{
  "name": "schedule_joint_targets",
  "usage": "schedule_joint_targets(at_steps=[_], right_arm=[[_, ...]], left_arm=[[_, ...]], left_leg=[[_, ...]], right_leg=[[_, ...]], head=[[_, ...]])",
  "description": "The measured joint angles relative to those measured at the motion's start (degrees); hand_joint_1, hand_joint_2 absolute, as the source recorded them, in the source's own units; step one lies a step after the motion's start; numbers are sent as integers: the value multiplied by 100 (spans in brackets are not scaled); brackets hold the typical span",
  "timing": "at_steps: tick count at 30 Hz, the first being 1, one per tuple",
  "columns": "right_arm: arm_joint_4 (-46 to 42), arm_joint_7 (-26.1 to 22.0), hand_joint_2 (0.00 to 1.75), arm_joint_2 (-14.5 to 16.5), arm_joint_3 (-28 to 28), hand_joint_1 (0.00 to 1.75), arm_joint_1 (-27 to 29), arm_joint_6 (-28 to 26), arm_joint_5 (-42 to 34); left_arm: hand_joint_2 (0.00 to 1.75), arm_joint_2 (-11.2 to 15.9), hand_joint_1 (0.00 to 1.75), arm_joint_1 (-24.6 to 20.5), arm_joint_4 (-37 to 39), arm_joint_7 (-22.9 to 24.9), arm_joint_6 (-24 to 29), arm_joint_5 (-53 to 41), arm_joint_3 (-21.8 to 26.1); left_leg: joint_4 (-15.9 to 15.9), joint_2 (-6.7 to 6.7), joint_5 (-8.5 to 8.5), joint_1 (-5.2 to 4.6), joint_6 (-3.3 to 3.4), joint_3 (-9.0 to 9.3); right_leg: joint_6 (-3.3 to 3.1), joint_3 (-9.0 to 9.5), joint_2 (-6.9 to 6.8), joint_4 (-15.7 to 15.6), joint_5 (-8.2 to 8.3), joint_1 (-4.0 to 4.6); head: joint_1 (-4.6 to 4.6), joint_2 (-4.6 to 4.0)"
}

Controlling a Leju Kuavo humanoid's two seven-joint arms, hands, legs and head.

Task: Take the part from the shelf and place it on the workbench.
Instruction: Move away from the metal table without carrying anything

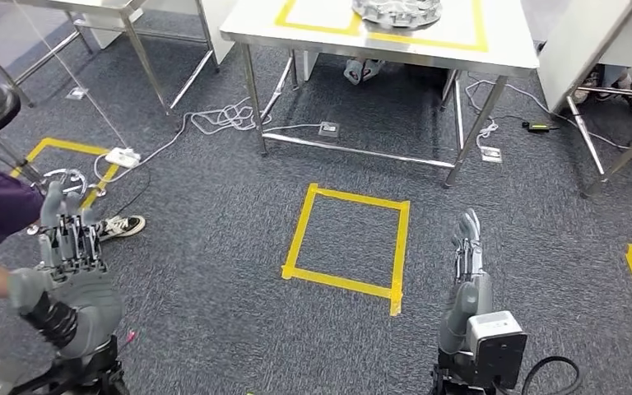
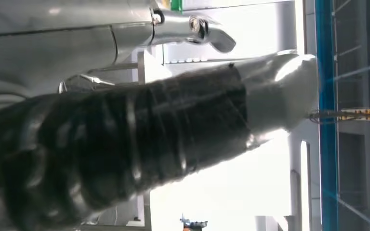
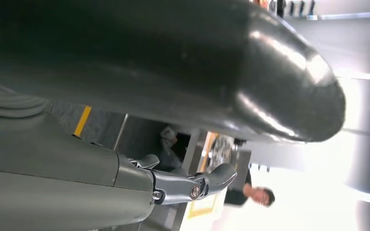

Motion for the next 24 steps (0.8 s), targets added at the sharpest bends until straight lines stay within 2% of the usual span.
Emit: schedule_joint_targets(at_steps=[2,3,5,6,7,8,9,10,11,13,14,15,16,17,18,19,21,23,24], right_arm=[[1,3,0,0,1,0,-1,0,0],[1,4,0,0,1,0,-3,0,1],[0,9,0,0,2,0,-7,0,1],[0,9,0,0,2,0,-6,0,1],[1,10,0,-1,3,0,-4,0,0],[3,12,0,-1,3,0,-1,0,-1],[7,13,0,-2,3,0,0,0,-1],[12,14,0,-3,3,0,-1,0,-1],[16,15,0,-4,3,0,-4,0,-1],[22,16,0,-5,3,0,-12,-1,0],[24,18,0,-6,3,0,-19,-1,2],[25,20,0,-7,4,0,-27,-1,5],[25,22,0,-7,4,0,-34,-1,10],[26,25,0,-7,4,0,-44,-1,15],[26,27,0,-6,4,0,-52,-1,20],[26,29,0,-5,4,0,-59,0,25],[27,33,0,-3,4,0,-62,0,30],[31,36,0,-3,3,0,-57,0,30],[36,36,0,-3,4,0,-56,0,30]], left_arm=[[0,-3,0,0,-3,-1,1,0,1],[0,-4,0,-3,-4,-1,1,-1,2],[0,-11,0,-7,-4,-1,-2,-2,4],[0,-15,0,-9,-2,-1,-3,-2,5],[0,-20,0,-7,1,-1,-5,-2,4],[0,-23,0,-5,4,-1,-7,-2,3],[0,-24,0,-4,6,-1,-7,-2,3],[0,-24,0,-4,8,-1,-7,-2,3],[0,-24,0,-4,8,-1,-7,-2,3],[0,-25,0,-6,9,-1,-7,-2,4],[0,-26,0,-8,9,-2,-7,-2,4],[0,-26,0,-7,9,-2,-8,-1,4],[0,-26,0,-5,7,-2,-8,-1,4],[0,-25,0,2,5,-3,-8,0,5],[0,-25,0,2,4,-4,-8,0,9],[0,-24,0,-6,2,-6,-7,0,13],[0,-26,0,-15,3,-8,-8,0,20],[0,-26,0,-5,8,-7,-9,0,23],[0,-25,0,1,10,-6,-9,0,26]], left_leg=[[-10,-147,17,19,56,-5],[-20,-214,25,31,83,0],[-33,-352,42,51,127,9],[-28,-425,44,47,139,2],[-22,-504,46,41,149,-6],[-15,-583,45,33,156,-10],[-4,-664,42,26,160,-10],[7,-747,40,18,163,-7],[16,-825,38,13,165,-4],[33,-958,42,10,150,-25],[37,-1011,55,24,123,-55],[38,-1064,72,42,87,-89],[34,-1124,96,57,41,-118],[31,-1125,108,68,4,-151],[65,-1047,83,59,-27,-184],[192,-910,5,49,-55,-255],[787,-589,-294,57,-111,-548],[1442,-474,-518,101,-169,-872],[1541,-452,-505,120,-192,-922]], right_leg=[[60,-2,-85,15,-43,-6],[94,-34,-32,95,-112,-12],[143,-258,226,589,-384,-29],[150,-438,358,985,-551,-31],[147,-633,429,1369,-671,-31],[137,-783,461,1625,-705,-28],[120,-851,478,1685,-629,-26],[91,-821,502,1519,-445,-23],[49,-710,571,1168,-197,-21],[-45,-456,819,463,115,-28],[-77,-365,910,255,158,-25],[-98,-321,943,175,136,-15],[-111,-288,903,118,145,-4],[-127,-259,846,83,166,-9],[-147,-233,788,35,191,-23],[-168,-205,725,-10,214,-42],[-190,-176,593,-48,227,-55],[-193,-181,453,-44,220,-57],[-186,-184,384,-41,214,-59]], head=[[18,1],[35,1],[102,1],[143,1],[179,1],[205,1],[229,1],[253,1],[275,1],[291,1],[296,1],[298,1],[309,1],[324,1],[317,1],[290,1],[216,1],[164,1],[144,1]])
